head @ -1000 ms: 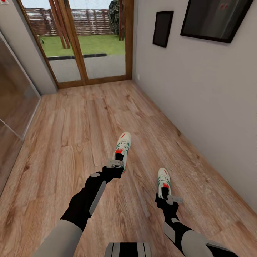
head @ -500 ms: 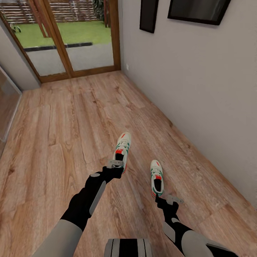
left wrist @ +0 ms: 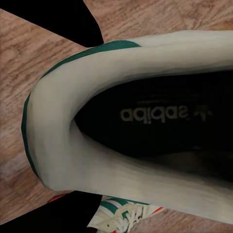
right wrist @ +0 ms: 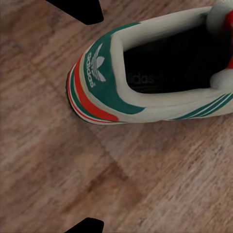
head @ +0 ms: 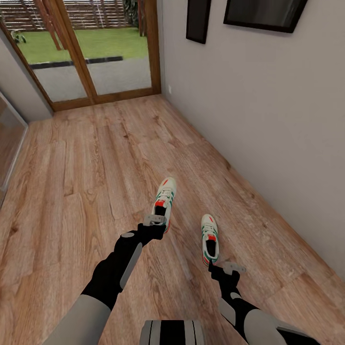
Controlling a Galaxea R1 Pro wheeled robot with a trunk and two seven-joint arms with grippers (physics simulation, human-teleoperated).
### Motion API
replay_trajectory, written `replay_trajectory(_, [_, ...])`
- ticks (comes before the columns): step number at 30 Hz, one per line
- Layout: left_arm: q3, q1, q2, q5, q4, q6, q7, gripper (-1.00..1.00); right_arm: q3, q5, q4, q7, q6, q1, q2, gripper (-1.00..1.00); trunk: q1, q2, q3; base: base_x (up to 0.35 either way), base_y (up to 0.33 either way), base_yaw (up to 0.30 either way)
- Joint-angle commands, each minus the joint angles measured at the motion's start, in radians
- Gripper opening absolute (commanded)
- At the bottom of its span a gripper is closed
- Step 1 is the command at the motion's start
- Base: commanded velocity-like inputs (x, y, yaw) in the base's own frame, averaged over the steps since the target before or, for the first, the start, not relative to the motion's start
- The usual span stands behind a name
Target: Pick up the two gym shoes and the two sandals from the corridor floor and place them onto the hallstand (shoe rack) in the corridor, making sure they are on the rack and not on the floor. Arrange them so the two gym shoes are next to each other and the two sandals are next to each other.
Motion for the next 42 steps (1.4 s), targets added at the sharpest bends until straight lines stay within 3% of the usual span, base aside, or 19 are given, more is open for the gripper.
replay_trajectory(1, [0.0,0.0,0.0,0.01,-0.001,0.005,0.002,-1.0,-0.003,0.004,0.001,-0.002,-0.003,0.0,0.0,1.0,0.0,0.0,-0.001,0.0,0.0,0.0])
replay_trajectory(9, [0.0,0.0,0.0,0.01,-0.001,0.005,0.002,-1.0,0.0,0.023,0.002,-0.001,-0.004,0.0,0.0,1.0,0.0,0.0,-0.001,0.0,0.0,0.0])
replay_trajectory(15, [0.0,0.0,0.0,0.01,-0.001,0.005,0.003,-1.0,0.028,0.177,-0.001,-0.003,-0.005,-0.001,0.0,1.0,0.0,0.0,-0.001,0.0,0.0,0.0])
replay_trajectory(19, [0.0,0.0,0.0,0.009,-0.001,0.005,0.003,-1.0,0.032,0.208,-0.002,-0.004,-0.005,0.0,0.0,1.0,0.0,0.0,-0.001,0.0,0.0,0.0])
replay_trajectory(42, [0.0,0.001,-0.001,0.012,-0.004,0.005,0.002,-1.0,0.03,0.219,-0.002,-0.001,-0.006,-0.004,-0.002,1.0,0.0,0.0,-0.001,0.042,0.006,0.0])
